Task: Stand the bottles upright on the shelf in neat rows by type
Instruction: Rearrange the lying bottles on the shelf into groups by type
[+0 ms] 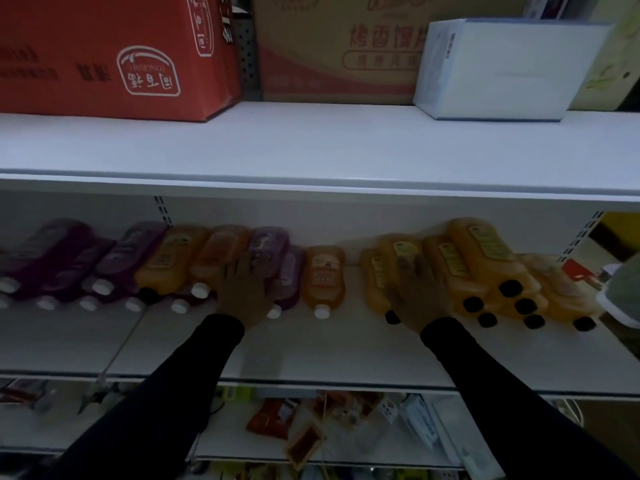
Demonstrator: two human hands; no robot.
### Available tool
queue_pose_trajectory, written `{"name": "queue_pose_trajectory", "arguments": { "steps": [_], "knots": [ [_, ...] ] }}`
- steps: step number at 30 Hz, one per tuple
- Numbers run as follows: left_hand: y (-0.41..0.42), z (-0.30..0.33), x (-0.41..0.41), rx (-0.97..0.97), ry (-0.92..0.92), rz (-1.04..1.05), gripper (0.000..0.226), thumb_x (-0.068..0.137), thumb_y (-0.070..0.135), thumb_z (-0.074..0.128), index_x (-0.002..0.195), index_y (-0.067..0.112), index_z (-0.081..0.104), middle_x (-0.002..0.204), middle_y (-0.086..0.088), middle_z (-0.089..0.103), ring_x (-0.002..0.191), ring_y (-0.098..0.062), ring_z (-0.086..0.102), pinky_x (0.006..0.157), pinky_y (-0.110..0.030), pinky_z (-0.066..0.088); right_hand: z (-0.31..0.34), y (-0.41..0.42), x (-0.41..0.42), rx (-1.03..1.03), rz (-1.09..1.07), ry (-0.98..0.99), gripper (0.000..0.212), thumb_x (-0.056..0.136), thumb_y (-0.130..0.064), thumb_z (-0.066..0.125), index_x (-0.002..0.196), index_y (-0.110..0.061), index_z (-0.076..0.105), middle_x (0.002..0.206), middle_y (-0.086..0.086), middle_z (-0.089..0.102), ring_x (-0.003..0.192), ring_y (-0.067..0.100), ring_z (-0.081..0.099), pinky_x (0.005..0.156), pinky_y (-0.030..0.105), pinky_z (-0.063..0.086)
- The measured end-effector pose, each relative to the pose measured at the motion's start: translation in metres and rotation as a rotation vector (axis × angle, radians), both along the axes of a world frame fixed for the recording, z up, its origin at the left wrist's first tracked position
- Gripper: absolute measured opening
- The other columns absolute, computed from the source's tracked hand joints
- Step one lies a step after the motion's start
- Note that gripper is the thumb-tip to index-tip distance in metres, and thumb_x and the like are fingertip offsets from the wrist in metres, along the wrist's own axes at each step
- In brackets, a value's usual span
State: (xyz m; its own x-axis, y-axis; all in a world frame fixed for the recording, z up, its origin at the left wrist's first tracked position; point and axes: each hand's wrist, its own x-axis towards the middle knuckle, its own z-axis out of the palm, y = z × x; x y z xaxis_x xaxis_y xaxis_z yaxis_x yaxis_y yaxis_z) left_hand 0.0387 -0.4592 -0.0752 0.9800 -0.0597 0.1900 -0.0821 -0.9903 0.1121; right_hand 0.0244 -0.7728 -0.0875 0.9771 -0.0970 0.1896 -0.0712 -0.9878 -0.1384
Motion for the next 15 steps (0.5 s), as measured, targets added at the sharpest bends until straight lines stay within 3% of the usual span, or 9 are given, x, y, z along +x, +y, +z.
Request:
{"name": "queue_pose_trajectory", "arguments": {
  "steps": [4, 8, 11, 15],
  "knots": [
    [0.002, 0.003, -0.003, -0.007, 0.052, -0.001, 0.066, 0.092, 0.045, 0.049, 0.150, 0.018, 0.030, 0.153, -0.019, 0.029, 0.135, -0.039, 0.033, 0.111, -0.044, 0.021, 0.009, 0.006, 0.003, 0.035, -0.018, 0.050, 0.072, 0.094, -0.046, 0.045, 0.152, -0.013, 0.016, 0.158, 0.019, 0.011, 0.144, 0.038, 0.014, 0.117, 0.047, 0.017],
    [0.002, 0.014, -0.022, -0.103, 0.031, 0.005, 0.070, 0.082, 0.049, 0.034, 0.140, 0.010, 0.046, 0.142, -0.021, 0.044, 0.124, -0.040, 0.043, 0.105, -0.042, 0.029, 0.015, 0.030, -0.003, 0.146, 0.234, -0.070, 0.061, 0.094, -0.042, 0.052, 0.145, -0.013, 0.037, 0.151, 0.017, 0.034, 0.140, 0.032, 0.028, 0.114, 0.037, 0.019],
    [0.009, 0.025, -0.036, -0.158, -0.005, 0.047, 0.067, 0.086, 0.048, 0.037, 0.139, 0.008, 0.048, 0.136, -0.021, 0.050, 0.123, -0.039, 0.046, 0.103, -0.040, 0.032, 0.018, 0.061, 0.004, 0.297, 0.358, 0.011, 0.063, 0.093, -0.040, 0.056, 0.146, -0.013, 0.036, 0.147, 0.015, 0.038, 0.135, 0.032, 0.035, 0.111, 0.038, 0.023],
    [0.036, 0.034, -0.048, -0.176, -0.029, 0.106, 0.057, 0.095, 0.028, 0.051, 0.148, 0.015, 0.035, 0.148, -0.017, 0.039, 0.133, -0.036, 0.038, 0.105, -0.041, 0.034, 0.015, 0.097, 0.018, 0.157, 0.401, 0.028, 0.060, 0.088, -0.046, 0.061, 0.140, -0.018, 0.047, 0.149, 0.013, 0.039, 0.137, 0.034, 0.036, 0.104, 0.037, 0.007]
  ]
}}
